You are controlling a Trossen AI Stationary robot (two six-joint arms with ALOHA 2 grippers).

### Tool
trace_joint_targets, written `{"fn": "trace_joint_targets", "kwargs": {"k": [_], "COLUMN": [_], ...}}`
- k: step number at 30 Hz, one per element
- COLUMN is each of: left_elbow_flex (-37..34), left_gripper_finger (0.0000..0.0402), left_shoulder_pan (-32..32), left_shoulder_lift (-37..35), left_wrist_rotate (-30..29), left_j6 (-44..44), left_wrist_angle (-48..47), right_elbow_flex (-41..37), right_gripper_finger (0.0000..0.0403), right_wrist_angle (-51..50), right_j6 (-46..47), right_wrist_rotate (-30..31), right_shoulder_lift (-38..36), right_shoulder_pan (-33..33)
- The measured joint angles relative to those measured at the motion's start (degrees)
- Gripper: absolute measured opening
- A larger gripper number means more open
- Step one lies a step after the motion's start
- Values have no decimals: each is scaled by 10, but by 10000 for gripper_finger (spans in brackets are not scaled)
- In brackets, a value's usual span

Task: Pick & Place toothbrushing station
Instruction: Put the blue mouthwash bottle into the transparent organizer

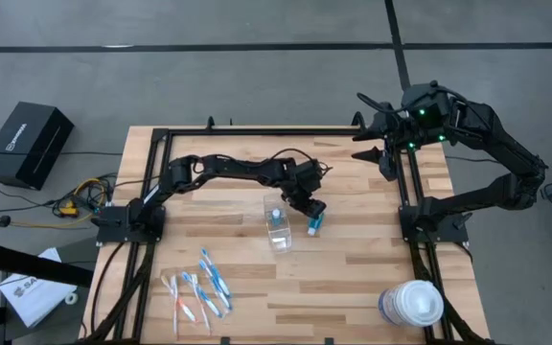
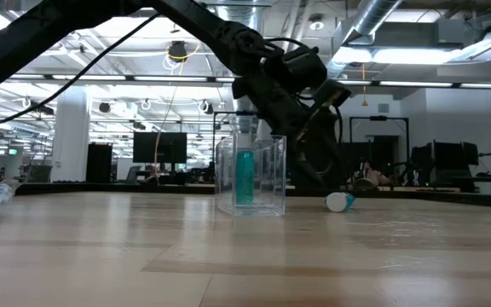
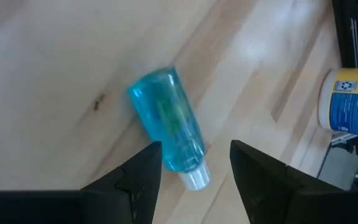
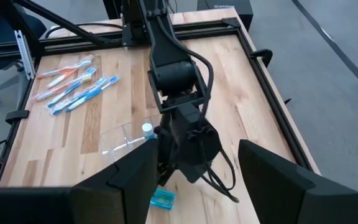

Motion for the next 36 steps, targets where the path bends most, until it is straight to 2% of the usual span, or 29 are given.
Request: {"fn": "trace_joint_targets", "kwargs": {"k": [28,36], "left_elbow_flex": [0,2], "left_gripper_finger": [185,185], "left_shoulder_pan": [-2,-16], "left_shoulder_lift": [10,44], "left_wrist_rotate": [-18,11], "left_j6": [-13,-50], "left_wrist_angle": [7,51], "right_elbow_flex": [0,0], "right_gripper_finger": [214,214], "right_wrist_angle": [16,28], "right_j6": [-1,0], "right_wrist_rotate": [-15,-15], "right_shoulder_lift": [0,0], "right_shoulder_pan": [0,0]}}
